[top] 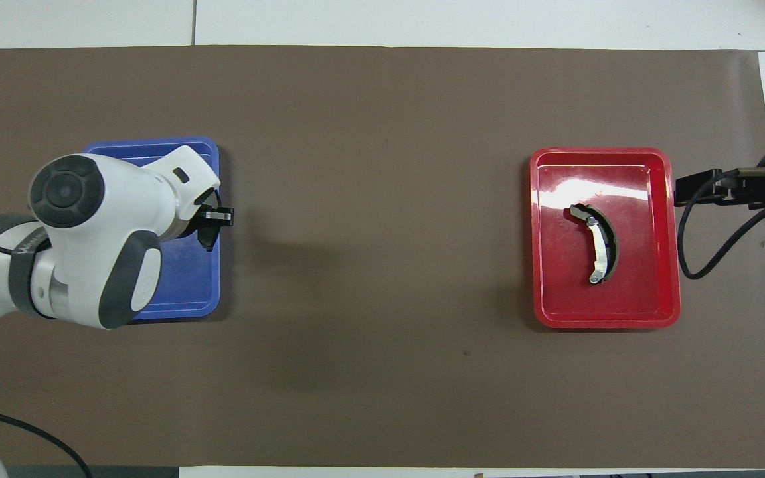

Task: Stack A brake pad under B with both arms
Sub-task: 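Lift the dark pad with the left gripper while the right gripper reaches the curved pad, then set the dark pad mid-table with the left gripper while the right gripper grasps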

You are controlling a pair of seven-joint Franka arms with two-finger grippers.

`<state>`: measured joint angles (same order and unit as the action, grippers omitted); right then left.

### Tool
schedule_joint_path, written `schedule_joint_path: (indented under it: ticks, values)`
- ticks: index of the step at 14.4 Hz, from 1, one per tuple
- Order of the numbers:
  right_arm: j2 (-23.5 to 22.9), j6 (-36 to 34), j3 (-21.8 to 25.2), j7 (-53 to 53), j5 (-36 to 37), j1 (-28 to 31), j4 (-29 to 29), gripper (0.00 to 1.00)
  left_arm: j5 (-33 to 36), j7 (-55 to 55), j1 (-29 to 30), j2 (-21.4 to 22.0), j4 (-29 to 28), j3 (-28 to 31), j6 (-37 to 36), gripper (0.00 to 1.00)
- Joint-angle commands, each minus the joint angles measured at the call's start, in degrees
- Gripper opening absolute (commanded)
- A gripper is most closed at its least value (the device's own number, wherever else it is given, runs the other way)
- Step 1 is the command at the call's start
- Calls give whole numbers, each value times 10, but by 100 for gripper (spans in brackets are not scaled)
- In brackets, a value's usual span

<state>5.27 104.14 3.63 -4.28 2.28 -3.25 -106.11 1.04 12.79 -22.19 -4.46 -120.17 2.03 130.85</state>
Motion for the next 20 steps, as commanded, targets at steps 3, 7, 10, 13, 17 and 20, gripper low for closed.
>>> schedule_joint_path:
  ticks: [3, 7, 10, 13, 17, 20]
  values:
    - [-10, 112, -3, 58, -22, 9, -129, 100, 2, 142, -115, -65, 70, 9, -7, 1]
    - [-40, 308, -3, 108, -43, 16, -249, 99, 5, 238, -183, -165, 163, 10, -6, 2]
    - [-73, 335, -4, 145, -43, 29, -257, 99, 4, 247, -211, -196, 178, 9, 14, 7]
    - [-87, 378, -4, 154, -44, 30, -279, 98, 1, 249, -231, -208, 166, 6, 62, 26]
    - [-111, 393, -5, 156, -76, 24, -281, 98, 1, 249, -235, -208, 154, 7, 61, 62]
    - [-113, 404, -5, 159, -82, 13, -281, 93, 1, 246, -232, -205, 154, 9, 56, 91]
